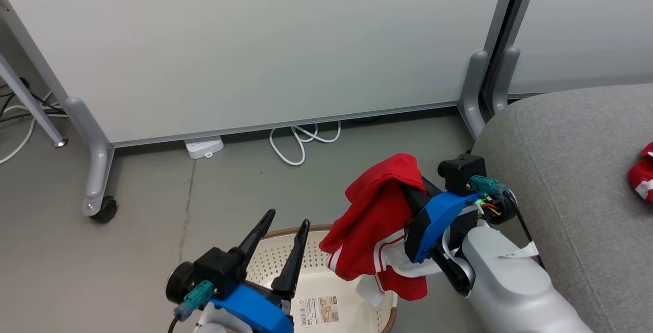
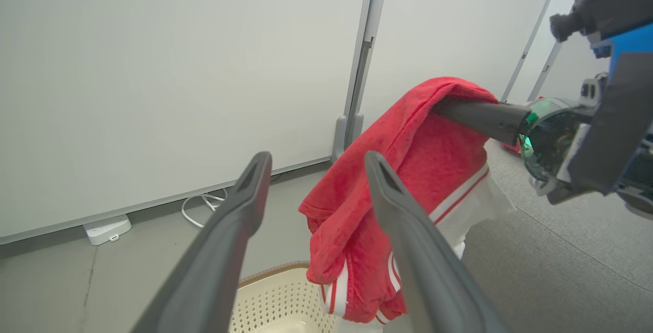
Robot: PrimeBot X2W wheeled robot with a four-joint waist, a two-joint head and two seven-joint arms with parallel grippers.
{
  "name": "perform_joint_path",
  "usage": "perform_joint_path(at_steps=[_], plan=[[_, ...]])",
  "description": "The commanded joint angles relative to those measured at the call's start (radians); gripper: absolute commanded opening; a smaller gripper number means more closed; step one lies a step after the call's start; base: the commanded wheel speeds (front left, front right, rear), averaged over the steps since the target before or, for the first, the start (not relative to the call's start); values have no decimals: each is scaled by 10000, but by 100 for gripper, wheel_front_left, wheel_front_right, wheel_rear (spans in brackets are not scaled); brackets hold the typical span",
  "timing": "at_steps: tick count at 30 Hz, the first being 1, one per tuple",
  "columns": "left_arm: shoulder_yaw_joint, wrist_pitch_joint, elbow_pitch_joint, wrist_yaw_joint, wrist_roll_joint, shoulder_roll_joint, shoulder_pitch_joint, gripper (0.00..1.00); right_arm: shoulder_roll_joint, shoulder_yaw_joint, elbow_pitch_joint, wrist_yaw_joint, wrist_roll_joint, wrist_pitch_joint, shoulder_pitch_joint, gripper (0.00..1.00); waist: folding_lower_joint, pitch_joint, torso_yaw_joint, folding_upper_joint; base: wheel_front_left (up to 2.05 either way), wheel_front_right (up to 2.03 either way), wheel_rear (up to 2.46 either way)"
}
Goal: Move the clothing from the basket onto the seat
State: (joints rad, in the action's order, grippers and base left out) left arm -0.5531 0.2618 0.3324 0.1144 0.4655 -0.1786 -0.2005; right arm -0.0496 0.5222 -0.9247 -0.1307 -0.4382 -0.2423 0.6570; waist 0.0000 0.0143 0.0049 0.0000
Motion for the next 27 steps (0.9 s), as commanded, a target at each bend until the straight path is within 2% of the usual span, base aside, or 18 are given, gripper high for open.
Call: perform_joint_path(at_steps=[1, 7, 17, 22, 27], plan=[[267, 46, -120, 82, -200, 106, 266, 100, -15, -62, 85, -3, 51, -33, -61, 0, 0, 11, 18, 0, 0, 0, 0], [739, 46, -250, 167, -589, 313, 614, 100, -15, -192, 173, -3, 151, 20, -151, 0, 0, 28, 56, 0, 0, 0, 0], [715, 46, -292, 190, -732, 372, 689, 100, -15, -263, 328, -1, 228, 135, -283, 0, 0, 64, -52, 0, 0, 0, 0], [781, 46, -307, 171, -702, 314, 647, 100, -15, -355, 400, -3, 326, 172, -258, 0, 0, 193, -395, 0, 0, 0, 0], [756, 46, -343, 172, -674, 265, 490, 100, -15, -408, 531, -3, 348, 208, -238, 0, 0, 365, -1023, 0, 0, 0, 0]])
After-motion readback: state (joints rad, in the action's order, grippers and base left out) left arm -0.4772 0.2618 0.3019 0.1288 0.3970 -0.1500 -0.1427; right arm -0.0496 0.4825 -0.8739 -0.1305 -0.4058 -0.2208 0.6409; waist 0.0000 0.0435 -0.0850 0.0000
